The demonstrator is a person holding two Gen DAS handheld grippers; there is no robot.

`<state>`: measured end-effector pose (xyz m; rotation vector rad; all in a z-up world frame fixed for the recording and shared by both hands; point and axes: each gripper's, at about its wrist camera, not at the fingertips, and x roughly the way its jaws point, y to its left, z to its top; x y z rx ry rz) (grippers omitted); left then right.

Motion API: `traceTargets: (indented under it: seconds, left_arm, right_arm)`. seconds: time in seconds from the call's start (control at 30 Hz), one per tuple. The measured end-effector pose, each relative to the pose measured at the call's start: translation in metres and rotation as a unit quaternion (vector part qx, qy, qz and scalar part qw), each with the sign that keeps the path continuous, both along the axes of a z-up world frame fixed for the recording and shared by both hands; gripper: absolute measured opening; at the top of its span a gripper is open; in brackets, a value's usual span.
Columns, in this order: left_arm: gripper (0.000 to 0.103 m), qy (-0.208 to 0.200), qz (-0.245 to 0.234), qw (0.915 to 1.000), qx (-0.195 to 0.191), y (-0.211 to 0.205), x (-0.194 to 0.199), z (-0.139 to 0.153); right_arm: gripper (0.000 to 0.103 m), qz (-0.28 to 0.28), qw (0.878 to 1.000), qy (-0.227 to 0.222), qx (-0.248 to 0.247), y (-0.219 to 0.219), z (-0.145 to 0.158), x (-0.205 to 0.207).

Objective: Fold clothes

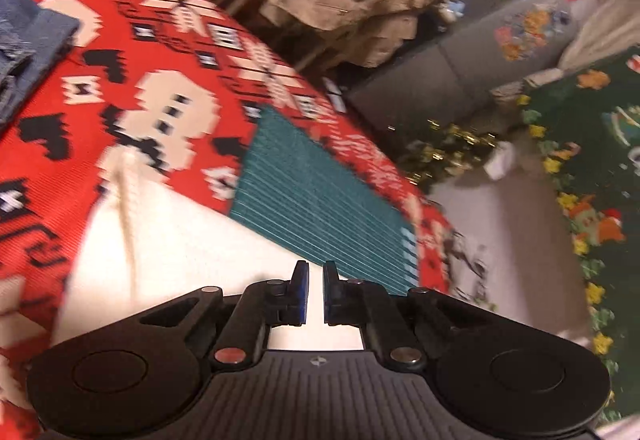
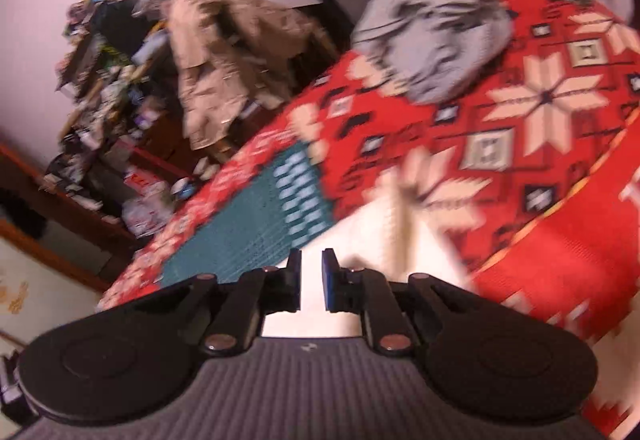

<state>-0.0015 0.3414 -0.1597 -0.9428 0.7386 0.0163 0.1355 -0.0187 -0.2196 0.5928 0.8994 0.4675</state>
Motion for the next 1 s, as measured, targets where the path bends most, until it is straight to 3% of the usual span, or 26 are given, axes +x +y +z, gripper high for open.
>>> traceTargets:
  seconds: [0.2, 0.3, 0.37, 0.5, 0.73, 0.83, 1.0]
  left_arm:
    - [0.005, 0.019, -0.052, 0.9985, 0.003, -0.038, 0.019, -0.016]
    - [0.005, 0.046, -0.067, 0.9965, 0.017, -0.052, 0.025, -0.029]
    - [0.002, 0.054, -0.063, 0.9964, 0.02, -0.053, 0.024, -0.033]
    - [0.002, 0.058, -0.039, 0.9975, 0.012, -0.038, 0.016, -0.031]
    - [0.002, 0.073, 0.026, 0.9953, 0.058, -0.001, -0.006, -0.02]
    - [0.003, 0.068, 0.058, 0.9958, 0.02, 0.017, -0.019, -0.02]
    - [0.003, 0.034, 0.024, 0.9986, -0.032, 0.0, -0.032, -0.013]
  right_arm:
    - [0.013, 0.065, 0.998, 0.012, -0.005, 0.05, -0.003, -0.023]
    - [0.013, 0.059, 0.998, 0.023, -0.016, 0.05, -0.008, -0.023]
    - [0.004, 0.054, 0.998, 0.03, -0.022, 0.049, -0.012, -0.022]
    - [0.004, 0.036, 0.998, 0.036, -0.04, 0.039, -0.015, -0.021]
    - [0.004, -0.036, 0.997, 0.03, -0.063, -0.021, -0.011, -0.015]
    - [0.008, -0.061, 0.996, 0.036, -0.048, -0.038, -0.01, -0.012]
    - [0.012, -0.026, 0.999, 0.026, 0.012, -0.033, 0.002, -0.032]
